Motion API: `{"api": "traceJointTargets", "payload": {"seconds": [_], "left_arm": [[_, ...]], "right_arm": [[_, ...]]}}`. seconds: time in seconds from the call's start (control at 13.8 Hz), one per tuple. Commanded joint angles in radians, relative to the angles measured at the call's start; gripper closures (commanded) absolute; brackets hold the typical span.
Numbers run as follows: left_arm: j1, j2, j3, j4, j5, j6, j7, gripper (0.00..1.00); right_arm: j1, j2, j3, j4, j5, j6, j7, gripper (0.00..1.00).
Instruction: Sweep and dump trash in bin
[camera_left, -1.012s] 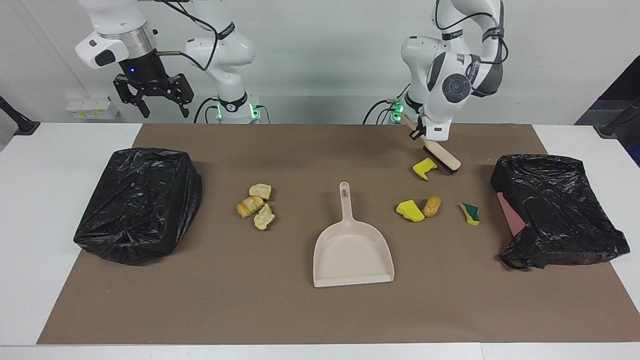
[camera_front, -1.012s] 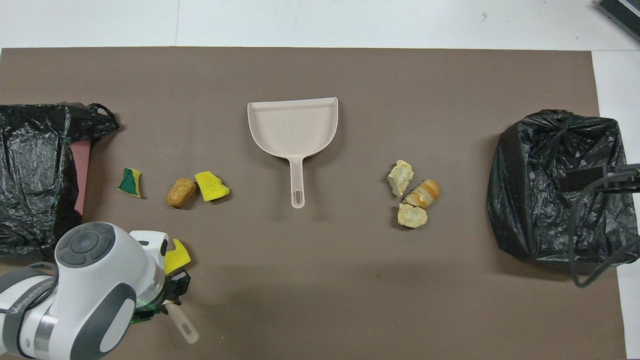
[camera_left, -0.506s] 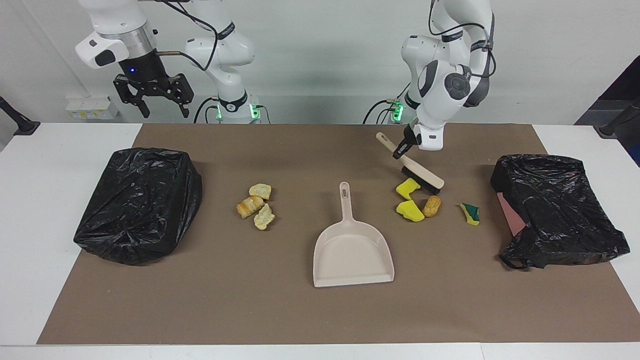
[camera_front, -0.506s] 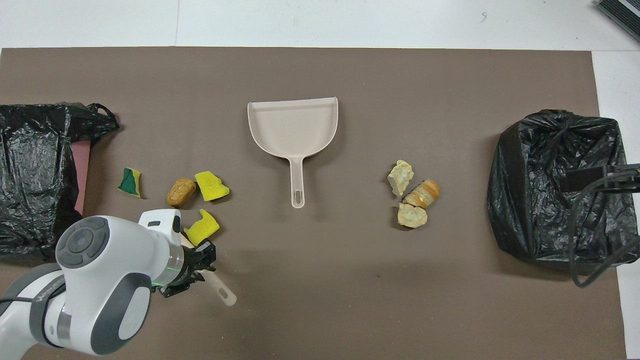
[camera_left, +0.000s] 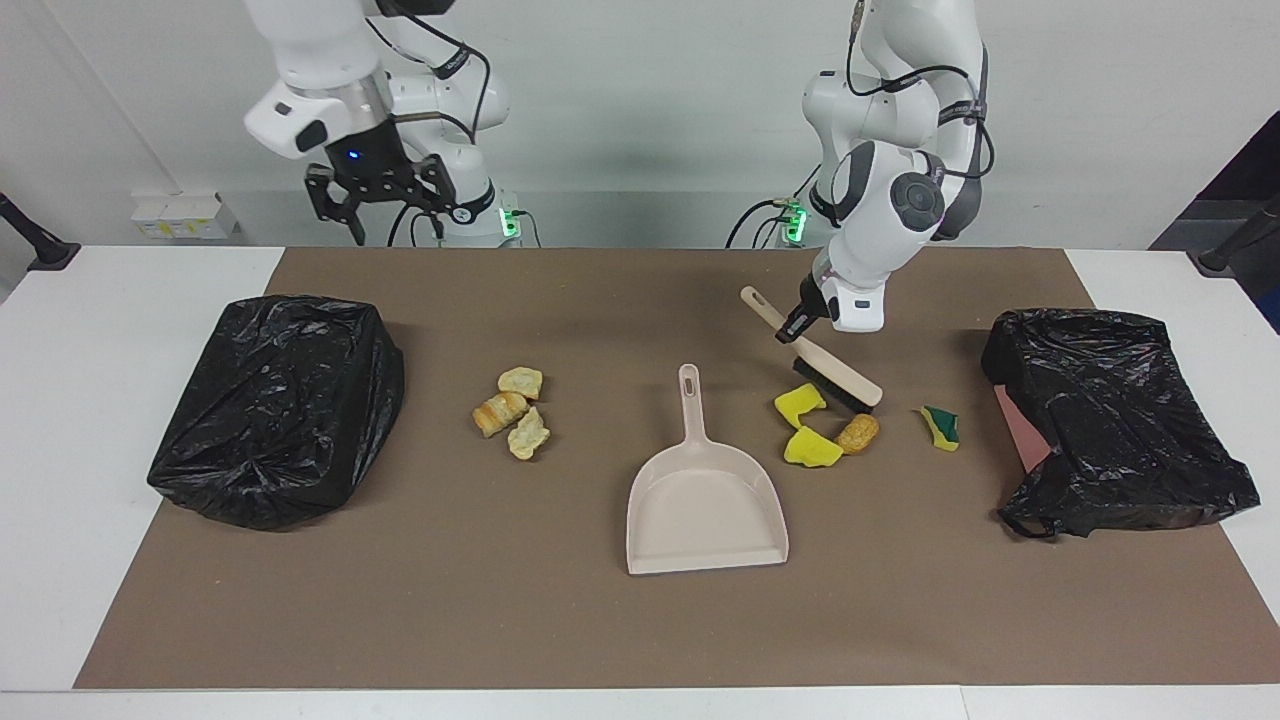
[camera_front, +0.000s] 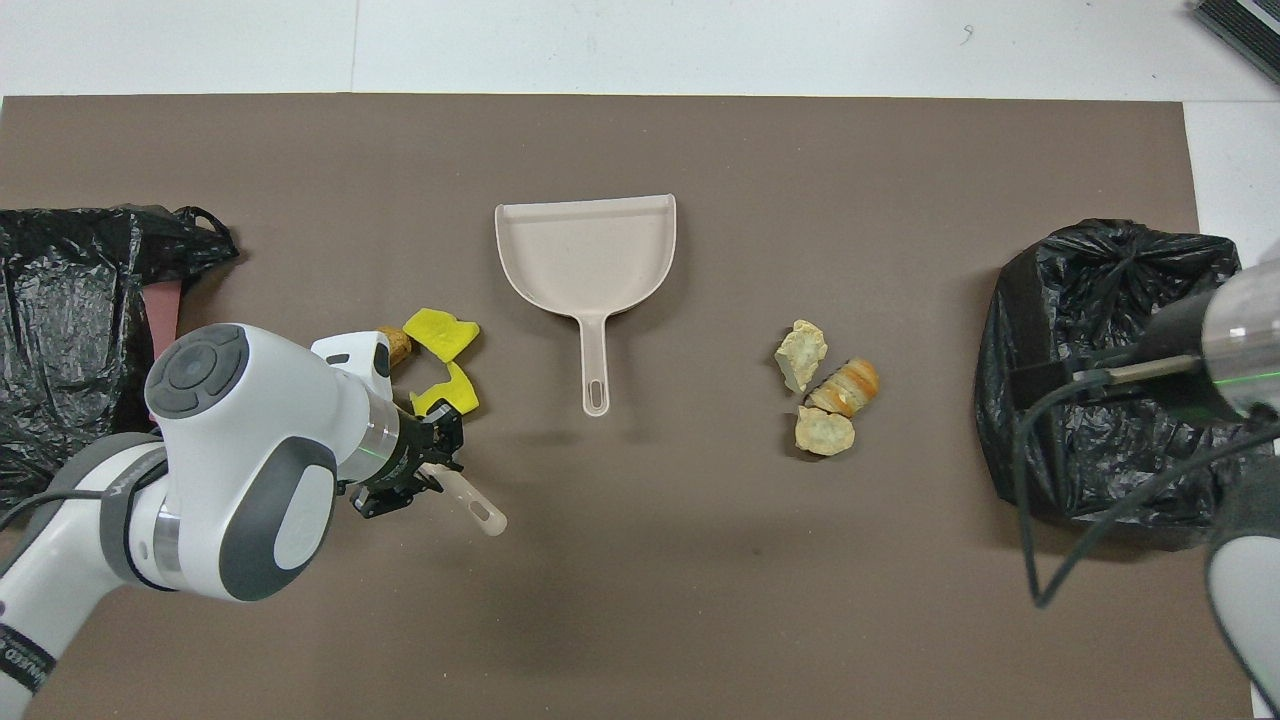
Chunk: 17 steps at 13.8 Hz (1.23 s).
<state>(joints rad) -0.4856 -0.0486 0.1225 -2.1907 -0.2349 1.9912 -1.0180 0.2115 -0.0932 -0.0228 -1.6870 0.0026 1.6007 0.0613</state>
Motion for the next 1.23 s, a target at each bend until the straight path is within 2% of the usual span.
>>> {"api": "traceJointTargets", "payload": {"seconds": [0.0, 0.14, 0.22, 0.43, 0.58, 0.87, 1.16], "left_arm": [[0.067, -0.02, 0.011, 0.09, 0.077, -0.141, 0.105, 1.0], [0.128, -0.005, 0.011, 0.112, 0.091, -0.154, 0.246, 1.0], [0.156, -0.005, 0.011, 0.114, 0.141, -0.15, 0.316, 1.0], [0.279, 0.001, 0.011, 0.111, 0.187, -0.143, 0.58, 1.0], [0.347, 0.047, 0.011, 0.103, 0.235, -0.091, 0.763, 1.0], [0.465, 0.082, 0.011, 0.097, 0.278, -0.025, 1.039, 1.0], [0.478, 0.076, 0.011, 0.01, 0.287, 0.053, 1.168, 1.0]], "right_arm": [[0.07, 0.077, 0.003, -0.011, 0.027, 0.074, 0.098, 0.0], [0.135, 0.134, 0.003, -0.003, 0.063, 0.131, 0.228, 0.0], [0.176, 0.173, 0.003, 0.0, 0.062, 0.165, 0.265, 0.0], [0.313, 0.3, 0.003, 0.001, 0.048, 0.339, 0.449, 0.0], [0.368, 0.369, 0.003, 0.007, 0.053, 0.41, 0.509, 0.0], [0.439, 0.541, 0.001, 0.099, 0.033, 0.491, 0.552, 0.0], [0.439, 0.599, 0.003, 0.101, -0.001, 0.568, 0.54, 0.0]]}}
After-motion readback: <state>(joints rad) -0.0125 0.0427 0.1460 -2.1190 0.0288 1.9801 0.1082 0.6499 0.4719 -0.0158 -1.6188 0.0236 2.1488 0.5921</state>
